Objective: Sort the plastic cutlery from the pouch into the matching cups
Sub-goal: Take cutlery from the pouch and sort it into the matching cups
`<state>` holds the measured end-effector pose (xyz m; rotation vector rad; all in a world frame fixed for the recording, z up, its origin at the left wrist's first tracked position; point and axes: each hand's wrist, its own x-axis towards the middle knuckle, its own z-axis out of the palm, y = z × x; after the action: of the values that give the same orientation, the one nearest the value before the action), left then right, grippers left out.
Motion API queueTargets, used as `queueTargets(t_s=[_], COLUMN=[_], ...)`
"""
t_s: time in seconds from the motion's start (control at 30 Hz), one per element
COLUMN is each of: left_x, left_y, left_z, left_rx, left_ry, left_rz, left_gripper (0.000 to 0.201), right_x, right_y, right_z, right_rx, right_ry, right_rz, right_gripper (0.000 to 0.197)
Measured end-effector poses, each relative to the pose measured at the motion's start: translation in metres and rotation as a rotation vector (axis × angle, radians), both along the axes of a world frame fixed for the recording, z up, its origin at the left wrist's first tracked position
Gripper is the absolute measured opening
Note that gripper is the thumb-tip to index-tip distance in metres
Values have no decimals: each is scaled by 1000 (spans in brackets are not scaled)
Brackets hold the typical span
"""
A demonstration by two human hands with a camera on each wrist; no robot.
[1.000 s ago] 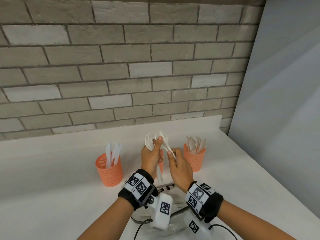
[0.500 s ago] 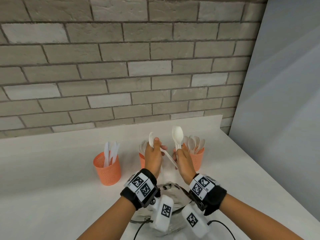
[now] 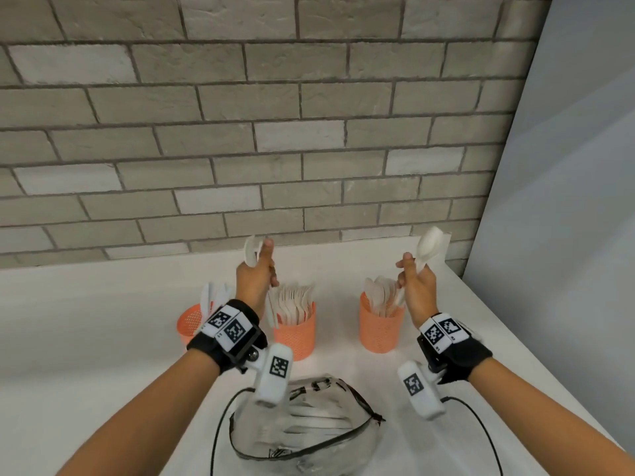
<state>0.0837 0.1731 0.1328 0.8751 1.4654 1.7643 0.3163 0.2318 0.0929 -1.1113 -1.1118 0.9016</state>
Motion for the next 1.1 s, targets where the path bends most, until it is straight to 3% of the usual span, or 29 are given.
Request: queueTargets(t_s=[0.2,0.37,0.53,0.67,0.73,0.87,1.0,1.1], left_x=[-1,3,11,15,17,23,28,31], left_y=[34,49,52,48,47,46,46,47], left_z=[8,-12,-40,-66,-77,-89,-94,-101], left_rx=[96,44,22,34,34,33,-17,-139], left_ry=[-3,37,124,189,211,351,594,872], left_rz=[-10,-25,-6,53,100,173,163,188], left_gripper=[41,44,38,20,14,22,11,40], right_x=[2,-1,-1,2,3,2,2,3], right_y=[32,37,32,38,39,36,31,34], right_z=[-16,-41,-56,-73,-80,-83,-78,-75], right_rx=[-34,25,18,-33,-28,10,51,111], right_ry=[-146,-306,-445,-537,-511,-468,-410,-459], right_rz=[3,-56,-23,1,8,-36,-5,40], right_gripper=[37,65,71,43,40,41,48,53])
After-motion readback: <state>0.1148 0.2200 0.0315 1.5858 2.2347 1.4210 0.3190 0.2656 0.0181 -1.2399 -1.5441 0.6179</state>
